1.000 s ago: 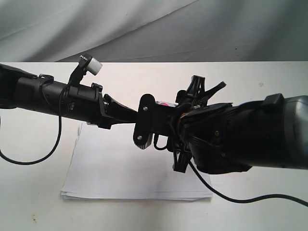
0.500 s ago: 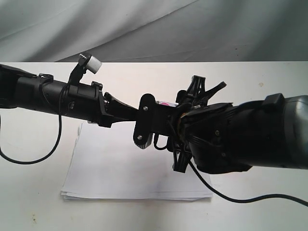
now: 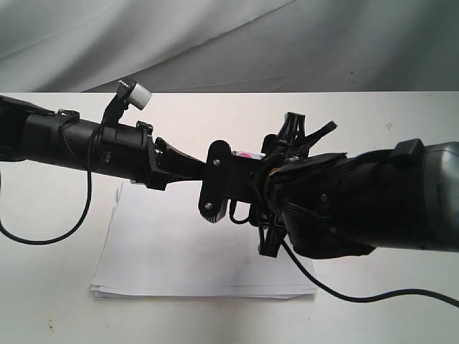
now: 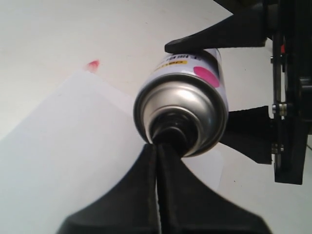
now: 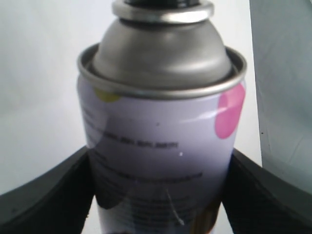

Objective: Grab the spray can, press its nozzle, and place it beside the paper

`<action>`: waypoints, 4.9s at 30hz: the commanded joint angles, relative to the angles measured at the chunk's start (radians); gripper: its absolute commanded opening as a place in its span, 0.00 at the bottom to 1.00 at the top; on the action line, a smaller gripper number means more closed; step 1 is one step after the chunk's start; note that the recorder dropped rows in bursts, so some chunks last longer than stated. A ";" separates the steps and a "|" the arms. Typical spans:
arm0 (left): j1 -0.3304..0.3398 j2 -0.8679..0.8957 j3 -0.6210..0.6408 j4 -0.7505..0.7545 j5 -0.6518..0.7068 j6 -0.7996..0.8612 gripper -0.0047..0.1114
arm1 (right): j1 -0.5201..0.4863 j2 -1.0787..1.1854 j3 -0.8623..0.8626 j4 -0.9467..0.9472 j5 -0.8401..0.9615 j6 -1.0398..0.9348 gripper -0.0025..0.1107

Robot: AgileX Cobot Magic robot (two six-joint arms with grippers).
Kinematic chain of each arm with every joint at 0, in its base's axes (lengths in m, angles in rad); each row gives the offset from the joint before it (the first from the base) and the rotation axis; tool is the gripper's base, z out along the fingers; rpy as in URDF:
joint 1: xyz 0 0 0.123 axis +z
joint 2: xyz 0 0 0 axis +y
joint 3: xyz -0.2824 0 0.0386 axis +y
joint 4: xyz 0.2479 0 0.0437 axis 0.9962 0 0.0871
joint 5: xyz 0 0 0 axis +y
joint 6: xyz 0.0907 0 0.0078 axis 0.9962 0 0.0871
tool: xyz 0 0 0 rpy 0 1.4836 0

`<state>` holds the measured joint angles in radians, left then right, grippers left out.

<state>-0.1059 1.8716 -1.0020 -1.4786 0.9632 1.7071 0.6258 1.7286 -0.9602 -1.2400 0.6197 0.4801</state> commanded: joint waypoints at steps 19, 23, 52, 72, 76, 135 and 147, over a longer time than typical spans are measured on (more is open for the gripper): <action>0.068 -0.130 -0.103 0.130 0.113 -0.166 0.04 | 0.004 -0.013 -0.013 -0.051 -0.030 -0.009 0.02; 0.125 -0.203 -0.057 0.125 0.113 -0.170 0.04 | 0.004 -0.013 -0.013 -0.046 -0.030 -0.009 0.02; 0.259 -0.397 0.233 0.044 0.065 -0.137 0.04 | 0.002 -0.090 -0.013 0.077 -0.088 0.085 0.02; 0.259 -0.397 0.233 0.047 0.159 -0.137 0.04 | -0.063 -0.599 0.104 0.261 -0.033 0.372 0.02; 0.259 -0.397 0.233 0.047 0.167 -0.137 0.04 | -0.220 -0.619 0.273 0.252 -0.344 0.495 0.02; 0.259 -0.397 0.233 0.047 0.167 -0.130 0.04 | -0.629 0.221 0.301 1.234 -1.615 -0.405 0.02; 0.259 -0.397 0.233 0.047 0.167 -0.130 0.04 | -0.629 0.233 0.301 1.234 -1.585 -0.405 0.02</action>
<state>0.1503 1.4822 -0.7725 -1.4276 1.1204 1.5714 0.0008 1.9726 -0.6572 -0.0120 -0.9292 0.0777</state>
